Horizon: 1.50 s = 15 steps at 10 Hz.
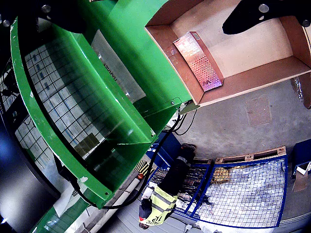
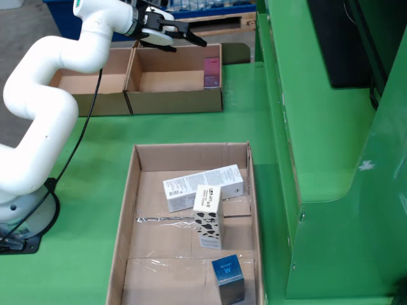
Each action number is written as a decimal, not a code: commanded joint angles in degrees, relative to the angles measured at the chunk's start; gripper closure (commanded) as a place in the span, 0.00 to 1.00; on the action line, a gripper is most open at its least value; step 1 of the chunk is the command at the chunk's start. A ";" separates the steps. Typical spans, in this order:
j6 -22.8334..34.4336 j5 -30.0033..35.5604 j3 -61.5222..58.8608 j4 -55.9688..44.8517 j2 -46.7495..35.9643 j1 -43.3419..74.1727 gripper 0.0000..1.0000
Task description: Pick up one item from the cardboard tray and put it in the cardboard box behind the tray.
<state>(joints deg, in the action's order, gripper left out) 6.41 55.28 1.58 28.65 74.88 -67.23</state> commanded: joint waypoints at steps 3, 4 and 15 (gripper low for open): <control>7.79 -0.67 -1.58 0.68 -7.65 3.70 0.00; 7.40 -0.67 -1.58 0.69 -7.65 3.70 0.00; 0.64 -0.65 -1.58 0.69 -23.41 11.96 0.00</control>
<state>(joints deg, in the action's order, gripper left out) 14.23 54.75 1.23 28.74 55.81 -59.58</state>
